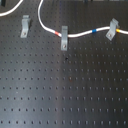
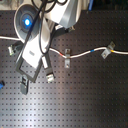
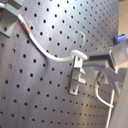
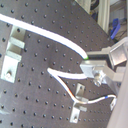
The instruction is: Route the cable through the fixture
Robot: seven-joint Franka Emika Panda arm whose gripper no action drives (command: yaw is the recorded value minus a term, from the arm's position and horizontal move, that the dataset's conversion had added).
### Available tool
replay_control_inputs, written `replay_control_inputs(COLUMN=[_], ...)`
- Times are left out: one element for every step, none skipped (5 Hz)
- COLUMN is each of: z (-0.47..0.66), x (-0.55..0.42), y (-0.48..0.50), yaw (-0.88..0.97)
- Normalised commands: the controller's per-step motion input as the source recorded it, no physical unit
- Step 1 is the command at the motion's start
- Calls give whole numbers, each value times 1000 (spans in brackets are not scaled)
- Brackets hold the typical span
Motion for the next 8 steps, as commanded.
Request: replay_control_inputs(z=[38, 484, 447, 325, 178, 155, 6, -15], x=[-40, -357, -400, -292, -354, -328, -343, -394], y=[22, 247, 370, 476, 446, 99, -126, -31], yaw=[0, -111, -300, -308, -220, -246, -557, -548])
